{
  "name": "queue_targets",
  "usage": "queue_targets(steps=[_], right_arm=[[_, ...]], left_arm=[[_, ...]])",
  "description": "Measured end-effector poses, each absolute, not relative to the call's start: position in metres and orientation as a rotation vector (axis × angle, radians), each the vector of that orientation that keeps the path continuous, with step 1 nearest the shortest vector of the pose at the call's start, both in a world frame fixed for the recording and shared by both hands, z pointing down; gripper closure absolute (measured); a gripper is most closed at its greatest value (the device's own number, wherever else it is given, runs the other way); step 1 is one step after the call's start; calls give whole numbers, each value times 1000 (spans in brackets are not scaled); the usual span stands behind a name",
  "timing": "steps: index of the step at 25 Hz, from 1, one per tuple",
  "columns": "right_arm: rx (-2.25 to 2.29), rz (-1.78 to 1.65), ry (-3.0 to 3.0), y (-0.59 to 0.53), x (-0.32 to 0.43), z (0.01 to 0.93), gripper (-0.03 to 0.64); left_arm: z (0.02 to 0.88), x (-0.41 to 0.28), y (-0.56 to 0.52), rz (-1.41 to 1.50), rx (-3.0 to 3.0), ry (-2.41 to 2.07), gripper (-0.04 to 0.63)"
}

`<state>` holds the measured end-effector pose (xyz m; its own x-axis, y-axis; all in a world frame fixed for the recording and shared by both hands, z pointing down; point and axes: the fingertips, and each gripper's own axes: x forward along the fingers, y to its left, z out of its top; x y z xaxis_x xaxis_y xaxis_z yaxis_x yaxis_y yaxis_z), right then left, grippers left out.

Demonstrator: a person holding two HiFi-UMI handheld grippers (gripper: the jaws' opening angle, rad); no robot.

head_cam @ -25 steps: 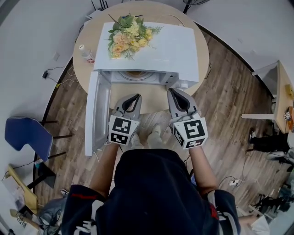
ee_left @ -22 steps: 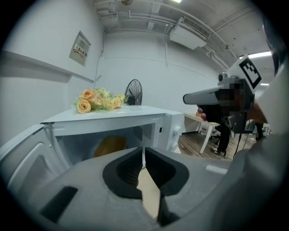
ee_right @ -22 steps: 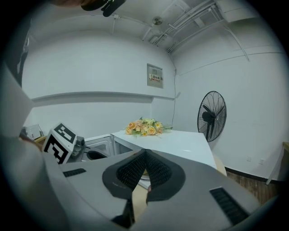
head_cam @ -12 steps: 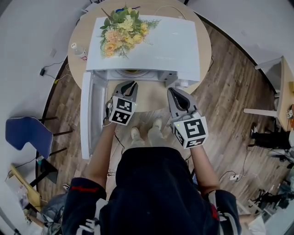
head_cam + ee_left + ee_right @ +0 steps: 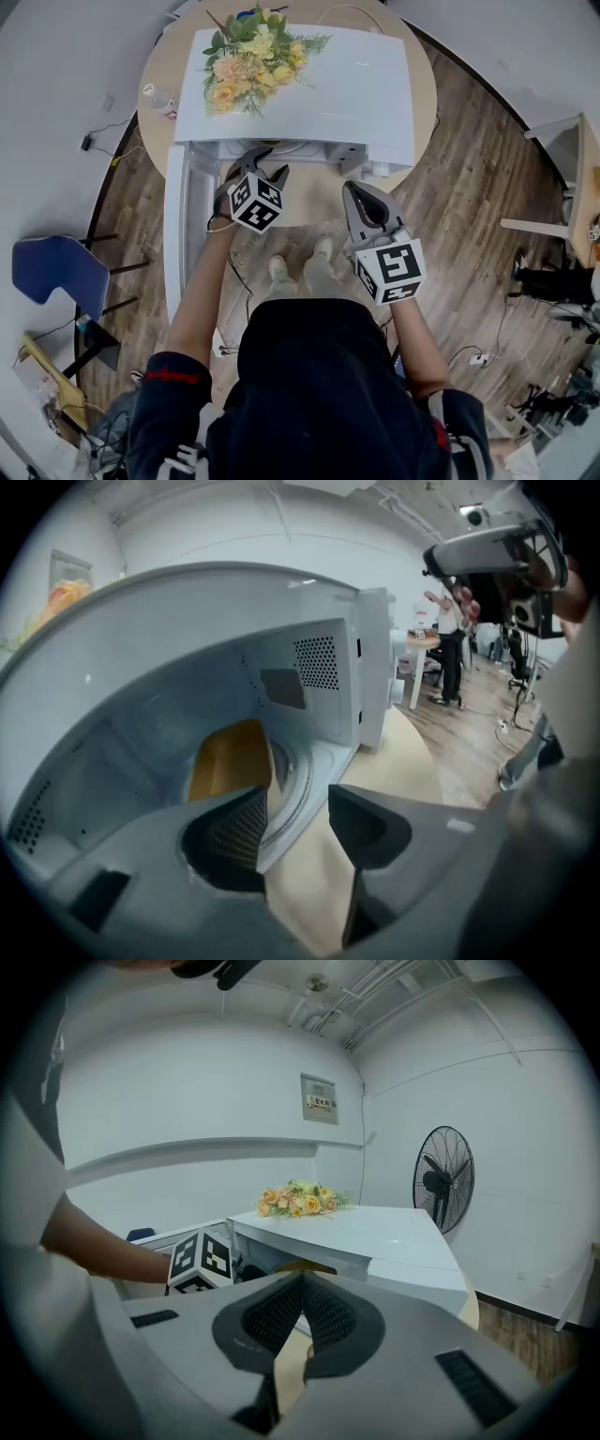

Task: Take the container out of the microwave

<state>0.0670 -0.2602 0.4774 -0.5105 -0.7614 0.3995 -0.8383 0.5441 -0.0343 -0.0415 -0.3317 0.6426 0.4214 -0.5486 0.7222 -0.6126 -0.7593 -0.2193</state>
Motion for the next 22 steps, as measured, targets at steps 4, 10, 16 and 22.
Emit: queue_targets(steps=[4,10,16,22], right_arm=[[1318,328,-2435,-258,70,482,609],[1313,343,-2418,-254,76,488,609],[1297,349,-2406,-251,79,493,609],[1285,359,-2399,-249,78,497,609]], left_arm=[[651,-42,-344,1384,2582,-1059,353],[659,-33,-356,1566,2620,-1023,327],[670,-36,-368,1678,2606,-982,325],[686,-41,-369,1843,2573,-929,354]])
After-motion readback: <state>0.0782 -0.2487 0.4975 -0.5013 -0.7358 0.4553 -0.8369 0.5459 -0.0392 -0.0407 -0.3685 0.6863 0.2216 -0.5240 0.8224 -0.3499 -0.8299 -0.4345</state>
